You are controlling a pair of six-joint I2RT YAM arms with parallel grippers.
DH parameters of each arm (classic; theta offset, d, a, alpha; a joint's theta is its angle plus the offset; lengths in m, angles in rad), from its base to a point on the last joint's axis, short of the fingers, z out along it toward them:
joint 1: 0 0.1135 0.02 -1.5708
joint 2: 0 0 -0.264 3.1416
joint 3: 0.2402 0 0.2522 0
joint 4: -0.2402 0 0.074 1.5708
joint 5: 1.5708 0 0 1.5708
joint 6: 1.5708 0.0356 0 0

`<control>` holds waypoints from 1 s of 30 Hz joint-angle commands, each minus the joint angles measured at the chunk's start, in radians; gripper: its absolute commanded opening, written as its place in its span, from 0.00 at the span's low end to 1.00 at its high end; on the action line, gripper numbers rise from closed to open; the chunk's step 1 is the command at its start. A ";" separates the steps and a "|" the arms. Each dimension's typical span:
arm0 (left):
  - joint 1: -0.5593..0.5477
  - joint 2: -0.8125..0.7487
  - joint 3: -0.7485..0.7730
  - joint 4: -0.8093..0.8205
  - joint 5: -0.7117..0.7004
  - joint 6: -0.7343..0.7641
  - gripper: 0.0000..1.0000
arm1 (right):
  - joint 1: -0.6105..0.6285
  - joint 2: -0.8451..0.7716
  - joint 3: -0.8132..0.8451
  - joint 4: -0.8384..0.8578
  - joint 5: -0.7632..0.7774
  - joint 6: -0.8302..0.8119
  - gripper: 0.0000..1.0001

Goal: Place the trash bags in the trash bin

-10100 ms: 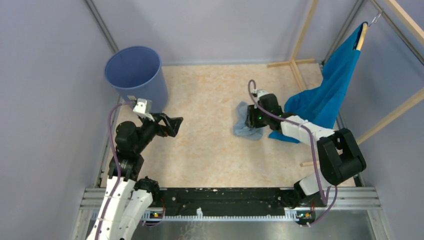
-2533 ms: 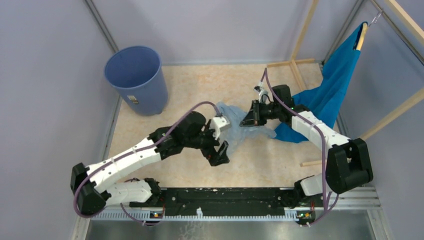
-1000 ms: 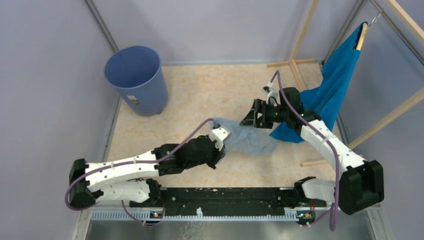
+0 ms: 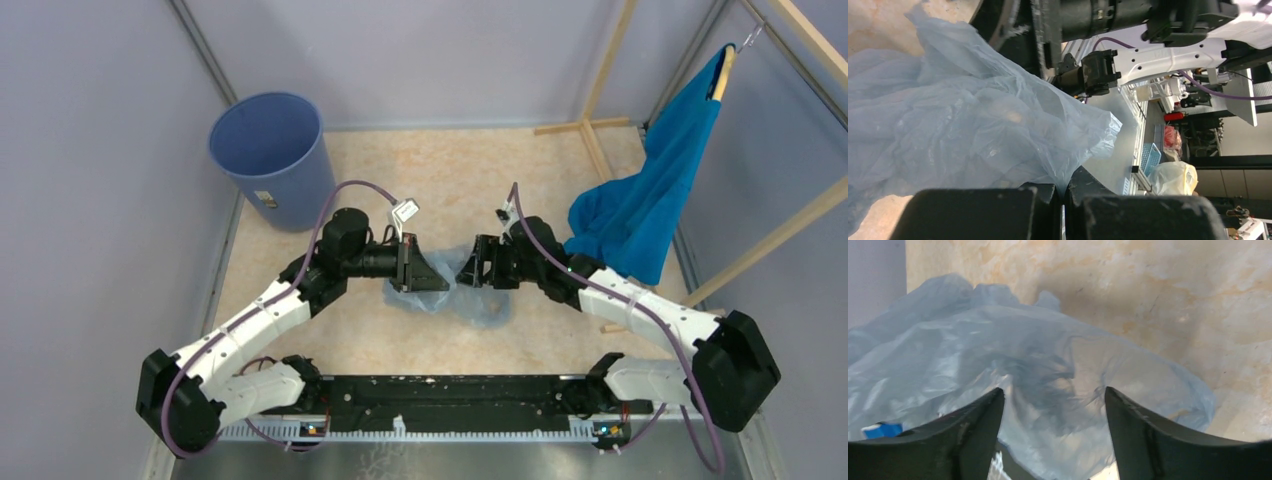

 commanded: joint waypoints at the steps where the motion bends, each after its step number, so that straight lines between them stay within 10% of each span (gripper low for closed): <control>1: 0.007 -0.007 -0.003 0.058 0.042 -0.029 0.00 | 0.011 0.011 -0.040 0.176 0.105 0.110 0.68; 3: 0.008 -0.012 0.009 0.009 0.009 0.000 0.06 | 0.010 0.010 -0.052 0.220 0.085 0.126 0.53; 8: 0.010 -0.051 0.068 -0.151 -0.147 0.115 0.62 | 0.010 0.003 -0.027 0.168 0.109 0.140 0.00; 14: 0.007 -0.127 0.116 -0.282 -0.274 0.250 0.97 | -0.017 0.020 0.017 0.080 0.108 0.151 0.00; 21: 0.007 -0.211 0.134 -0.479 -0.547 0.346 0.99 | -0.069 0.030 0.004 0.111 0.026 0.160 0.00; 30: 0.005 -0.248 0.087 -0.439 -0.517 0.390 0.98 | -0.096 0.064 0.019 0.131 -0.051 0.138 0.00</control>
